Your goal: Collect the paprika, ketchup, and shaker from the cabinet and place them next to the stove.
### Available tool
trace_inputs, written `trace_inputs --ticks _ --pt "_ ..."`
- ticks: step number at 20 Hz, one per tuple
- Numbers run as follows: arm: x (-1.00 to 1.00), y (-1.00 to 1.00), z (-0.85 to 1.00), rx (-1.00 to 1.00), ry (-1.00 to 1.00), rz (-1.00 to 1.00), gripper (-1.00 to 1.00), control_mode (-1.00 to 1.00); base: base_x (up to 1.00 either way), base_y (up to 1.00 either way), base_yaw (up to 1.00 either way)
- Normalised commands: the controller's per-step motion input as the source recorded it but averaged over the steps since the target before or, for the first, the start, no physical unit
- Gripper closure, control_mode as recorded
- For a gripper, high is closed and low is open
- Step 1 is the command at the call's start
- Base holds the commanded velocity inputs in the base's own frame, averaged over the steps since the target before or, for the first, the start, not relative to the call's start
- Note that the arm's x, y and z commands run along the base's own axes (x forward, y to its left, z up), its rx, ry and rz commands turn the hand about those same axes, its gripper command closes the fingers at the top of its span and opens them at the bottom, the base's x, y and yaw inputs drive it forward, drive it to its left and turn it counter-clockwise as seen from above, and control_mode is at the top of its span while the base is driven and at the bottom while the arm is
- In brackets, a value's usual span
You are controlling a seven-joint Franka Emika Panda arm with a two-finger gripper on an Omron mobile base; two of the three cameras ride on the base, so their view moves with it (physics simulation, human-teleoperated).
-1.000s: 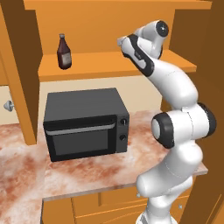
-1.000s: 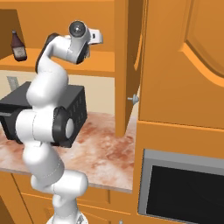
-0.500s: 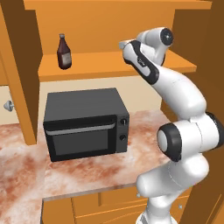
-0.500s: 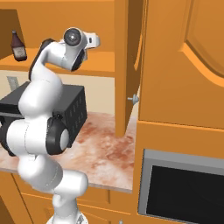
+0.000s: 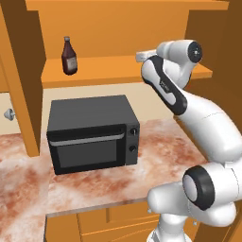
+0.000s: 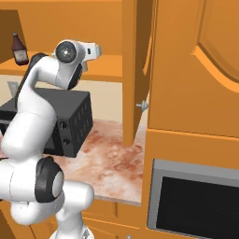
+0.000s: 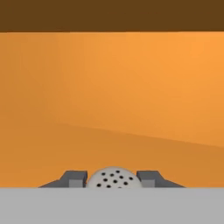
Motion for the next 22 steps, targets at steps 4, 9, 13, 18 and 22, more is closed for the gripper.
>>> trace_inputs --ticks 4,9,13,18,22 --pt "-1.0 0.0 0.0 0.0 -0.03 0.0 1.0 -1.0 0.0 0.0 0.0" --pt "-0.99 -0.01 0.0 0.0 -0.04 0.0 1.0 -1.0 0.0 0.0 0.0" --pt "-0.94 0.0 0.0 0.0 -0.02 0.0 1.0 -1.0 0.0 0.0 0.0" --pt "-0.92 0.0 0.0 0.0 -0.03 0.0 1.0 -1.0 0.0 0.0 0.0" --pt "-0.83 0.0 0.0 0.0 -0.01 0.0 1.0 -1.0 0.0 0.0 0.0"
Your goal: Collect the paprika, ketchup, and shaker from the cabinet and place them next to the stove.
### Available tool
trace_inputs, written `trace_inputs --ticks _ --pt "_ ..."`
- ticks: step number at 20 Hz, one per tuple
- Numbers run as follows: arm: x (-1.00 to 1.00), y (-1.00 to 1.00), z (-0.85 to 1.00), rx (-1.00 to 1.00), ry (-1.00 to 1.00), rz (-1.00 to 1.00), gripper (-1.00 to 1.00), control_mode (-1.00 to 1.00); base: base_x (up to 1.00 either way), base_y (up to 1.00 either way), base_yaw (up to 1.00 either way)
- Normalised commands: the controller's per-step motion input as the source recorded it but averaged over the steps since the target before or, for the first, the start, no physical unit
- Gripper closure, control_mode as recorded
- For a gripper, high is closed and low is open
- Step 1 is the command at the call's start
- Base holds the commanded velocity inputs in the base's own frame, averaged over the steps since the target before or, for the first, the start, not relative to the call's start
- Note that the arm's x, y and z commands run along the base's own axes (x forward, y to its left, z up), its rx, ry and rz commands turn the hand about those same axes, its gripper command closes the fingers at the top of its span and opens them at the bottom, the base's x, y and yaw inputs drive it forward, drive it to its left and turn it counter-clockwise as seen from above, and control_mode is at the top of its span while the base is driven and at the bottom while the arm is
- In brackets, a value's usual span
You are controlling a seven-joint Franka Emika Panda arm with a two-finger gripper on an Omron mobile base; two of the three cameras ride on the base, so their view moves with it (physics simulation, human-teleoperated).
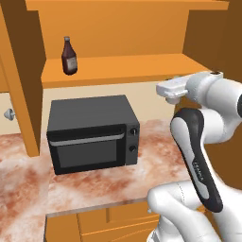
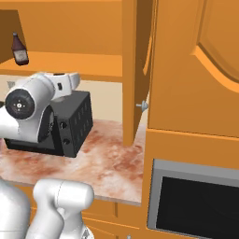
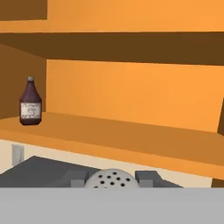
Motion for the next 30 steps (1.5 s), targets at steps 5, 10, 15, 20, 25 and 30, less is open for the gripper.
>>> trace_inputs --ticks 5,10,15,20,25,30 --pt "-0.77 0.0 -0.05 0.0 0.0 0.02 1.0 -1.0 0.0 0.0 0.0" --pt "-0.59 0.0 -0.1 0.0 0.0 0.03 1.0 1.0 -0.15 0.0 0.01" --pt "0.0 0.0 0.0 0.0 0.0 0.0 1.0 1.0 -0.75 0.0 0.08" --pt "0.0 0.0 0.0 0.0 0.0 0.0 1.0 1.0 -0.77 0.0 0.13" --pt "0.0 0.0 0.0 0.0 0.0 0.0 1.0 1.0 -0.72 0.0 0.19" --pt "0.0 0.0 0.0 0.0 0.0 0.0 1.0 1.0 -0.78 0.0 0.23"
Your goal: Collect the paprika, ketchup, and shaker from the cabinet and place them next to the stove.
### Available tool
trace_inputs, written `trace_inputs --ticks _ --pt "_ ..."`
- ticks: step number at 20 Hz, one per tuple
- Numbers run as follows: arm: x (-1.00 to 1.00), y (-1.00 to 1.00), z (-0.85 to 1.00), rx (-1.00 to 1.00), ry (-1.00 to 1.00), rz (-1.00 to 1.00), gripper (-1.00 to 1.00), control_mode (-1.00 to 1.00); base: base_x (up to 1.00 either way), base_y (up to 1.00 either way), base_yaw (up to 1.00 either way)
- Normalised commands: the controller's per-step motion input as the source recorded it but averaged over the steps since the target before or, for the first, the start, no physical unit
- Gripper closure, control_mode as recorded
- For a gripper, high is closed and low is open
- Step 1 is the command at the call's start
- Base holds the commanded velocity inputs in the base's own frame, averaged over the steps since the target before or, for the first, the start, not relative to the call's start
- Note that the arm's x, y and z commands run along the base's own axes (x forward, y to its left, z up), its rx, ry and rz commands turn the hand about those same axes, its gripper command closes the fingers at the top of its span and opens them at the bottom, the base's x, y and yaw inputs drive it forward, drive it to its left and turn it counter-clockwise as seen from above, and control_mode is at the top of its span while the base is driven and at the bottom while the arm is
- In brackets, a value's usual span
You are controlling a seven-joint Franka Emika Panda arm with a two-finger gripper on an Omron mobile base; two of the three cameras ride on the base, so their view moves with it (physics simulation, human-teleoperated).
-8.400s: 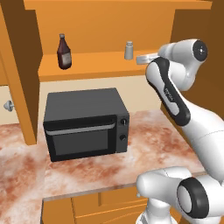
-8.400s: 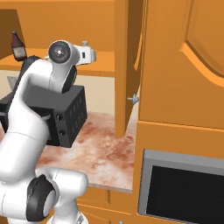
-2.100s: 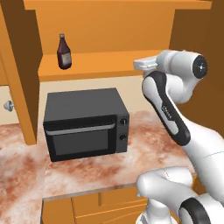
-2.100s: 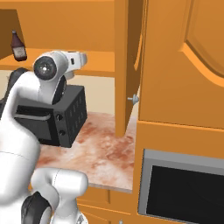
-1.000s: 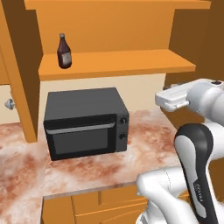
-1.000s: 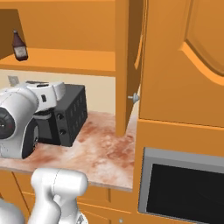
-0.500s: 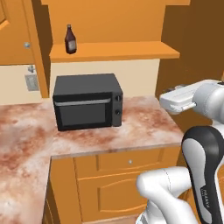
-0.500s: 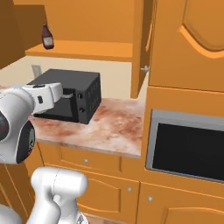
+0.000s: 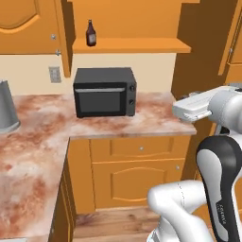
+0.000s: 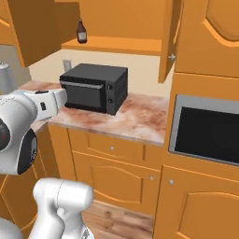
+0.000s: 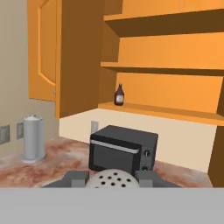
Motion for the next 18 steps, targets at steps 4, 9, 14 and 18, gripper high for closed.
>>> trace_inputs --ticks 4,9,14,18 --pt "0.0 0.0 0.0 0.0 0.0 0.0 1.0 1.0 -0.8 0.0 0.28" --pt "0.0 0.0 0.0 0.0 0.0 0.0 1.0 1.0 -0.8 0.0 0.32" --pt "0.0 0.0 0.0 0.0 0.0 0.0 1.0 1.0 -0.84 0.06 0.33" --pt "0.0 0.0 0.0 0.0 0.0 0.0 1.0 1.0 -0.82 0.08 0.35"
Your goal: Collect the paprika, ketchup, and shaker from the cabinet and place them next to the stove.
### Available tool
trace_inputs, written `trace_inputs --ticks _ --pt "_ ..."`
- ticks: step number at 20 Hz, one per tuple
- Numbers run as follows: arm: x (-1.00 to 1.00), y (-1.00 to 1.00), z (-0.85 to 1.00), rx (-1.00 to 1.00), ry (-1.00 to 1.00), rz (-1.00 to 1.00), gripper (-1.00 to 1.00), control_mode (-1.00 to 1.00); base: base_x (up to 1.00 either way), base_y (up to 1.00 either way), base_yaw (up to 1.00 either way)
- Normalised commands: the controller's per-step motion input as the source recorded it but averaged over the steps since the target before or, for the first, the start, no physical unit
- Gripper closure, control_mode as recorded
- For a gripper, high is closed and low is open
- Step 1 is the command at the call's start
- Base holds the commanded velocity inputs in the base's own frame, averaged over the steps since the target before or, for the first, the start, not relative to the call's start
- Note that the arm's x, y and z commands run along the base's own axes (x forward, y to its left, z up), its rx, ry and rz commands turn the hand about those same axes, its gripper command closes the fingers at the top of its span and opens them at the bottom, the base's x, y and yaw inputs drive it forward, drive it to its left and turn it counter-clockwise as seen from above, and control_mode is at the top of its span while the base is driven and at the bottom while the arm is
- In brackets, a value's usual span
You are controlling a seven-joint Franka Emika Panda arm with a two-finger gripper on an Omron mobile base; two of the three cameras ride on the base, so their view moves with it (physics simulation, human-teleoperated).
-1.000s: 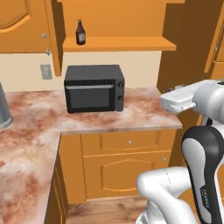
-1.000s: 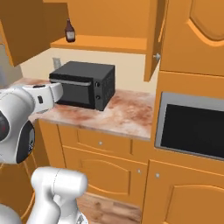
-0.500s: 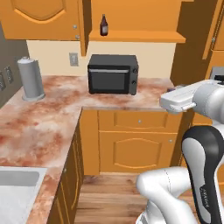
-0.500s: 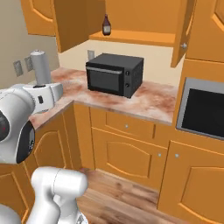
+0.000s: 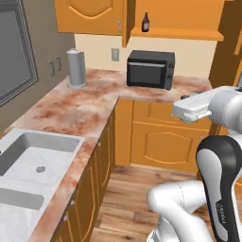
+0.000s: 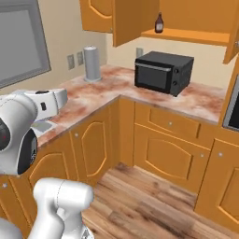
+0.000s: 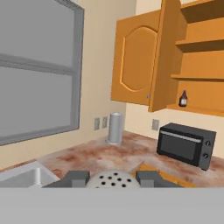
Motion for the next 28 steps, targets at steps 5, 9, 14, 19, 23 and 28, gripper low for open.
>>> trace_inputs --ticks 5,9,14,19,23,28 --pt "0.0 0.0 0.0 0.0 0.0 0.0 1.0 1.0 -0.75 0.11 0.37" --pt "0.0 0.0 0.0 0.0 0.0 0.0 1.0 1.0 -0.71 0.12 0.39" --pt "0.0 0.0 0.0 0.0 0.0 0.0 1.0 1.0 -0.7 0.11 0.4" --pt "0.0 0.0 0.0 0.0 0.0 0.0 1.0 1.0 -0.61 0.02 0.44" --pt "0.0 0.0 0.0 0.0 0.0 0.0 1.0 1.0 -0.59 0.0 0.46" --pt "0.0 0.0 0.0 0.0 0.0 0.0 1.0 1.0 -0.57 0.0 0.46"
